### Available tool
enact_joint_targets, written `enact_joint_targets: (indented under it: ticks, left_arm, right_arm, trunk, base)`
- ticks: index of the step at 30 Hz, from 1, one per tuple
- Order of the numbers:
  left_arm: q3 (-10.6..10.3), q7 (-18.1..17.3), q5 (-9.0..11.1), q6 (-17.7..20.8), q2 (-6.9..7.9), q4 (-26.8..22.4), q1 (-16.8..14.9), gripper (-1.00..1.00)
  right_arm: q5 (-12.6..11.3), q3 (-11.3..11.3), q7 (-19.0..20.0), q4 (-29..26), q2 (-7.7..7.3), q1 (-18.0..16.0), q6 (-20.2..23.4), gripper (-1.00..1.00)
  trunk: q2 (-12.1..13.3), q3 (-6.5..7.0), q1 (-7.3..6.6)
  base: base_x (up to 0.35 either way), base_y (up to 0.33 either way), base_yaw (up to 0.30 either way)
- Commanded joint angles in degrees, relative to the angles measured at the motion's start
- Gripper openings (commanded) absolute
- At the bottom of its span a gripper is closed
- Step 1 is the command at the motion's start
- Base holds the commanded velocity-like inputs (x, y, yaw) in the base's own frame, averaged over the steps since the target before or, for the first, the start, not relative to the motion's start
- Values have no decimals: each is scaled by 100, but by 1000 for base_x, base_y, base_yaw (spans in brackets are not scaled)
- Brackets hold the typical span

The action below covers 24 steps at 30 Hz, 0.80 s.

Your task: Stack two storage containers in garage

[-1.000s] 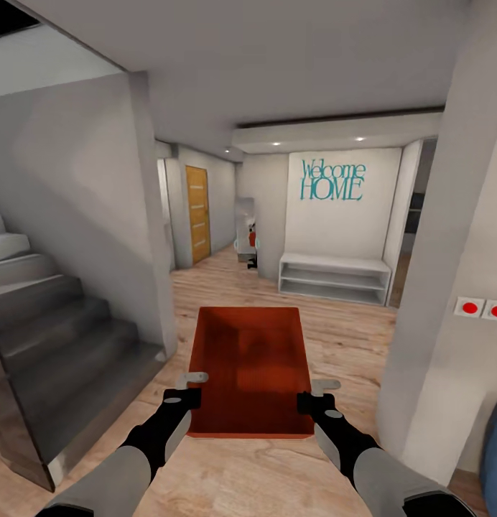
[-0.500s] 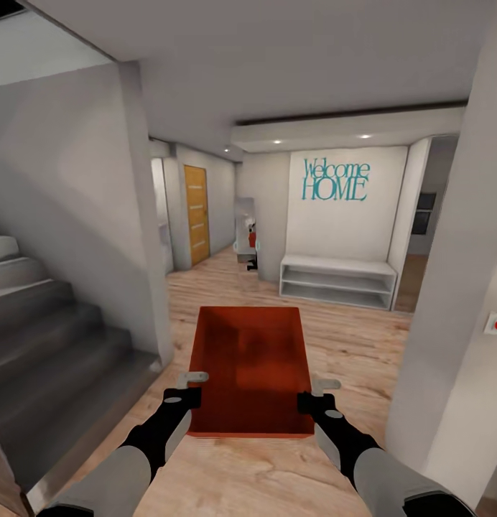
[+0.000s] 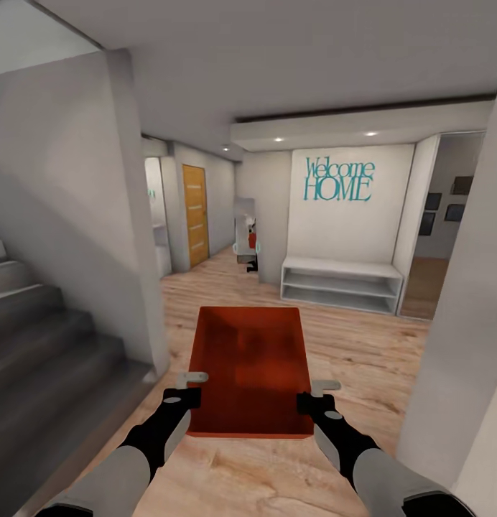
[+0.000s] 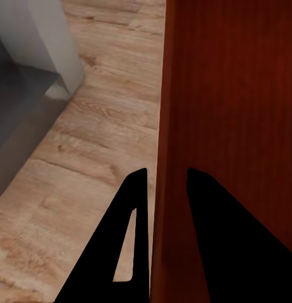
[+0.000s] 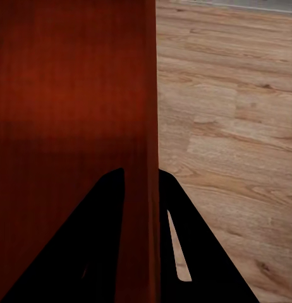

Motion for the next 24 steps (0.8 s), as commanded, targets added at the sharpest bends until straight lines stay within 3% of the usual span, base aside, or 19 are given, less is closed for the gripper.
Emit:
enact_joint_targets:
  ticks: [1,24]
  left_arm:
    - [212,74,78,42,38,2,-1,-100]
    - [207,76,78,47,30,0,-1,-100]
  right_arm:
    - [-7,-106,-5,-22,-32,-3,-26,-100]
    - [-7,-106,2,-30,-40,-5,-19,-100]
  trunk:
    - [-4,-2,5]
    - [-4,-2,5]
  base:
    - [323,0,0]
    - [323,0,0]
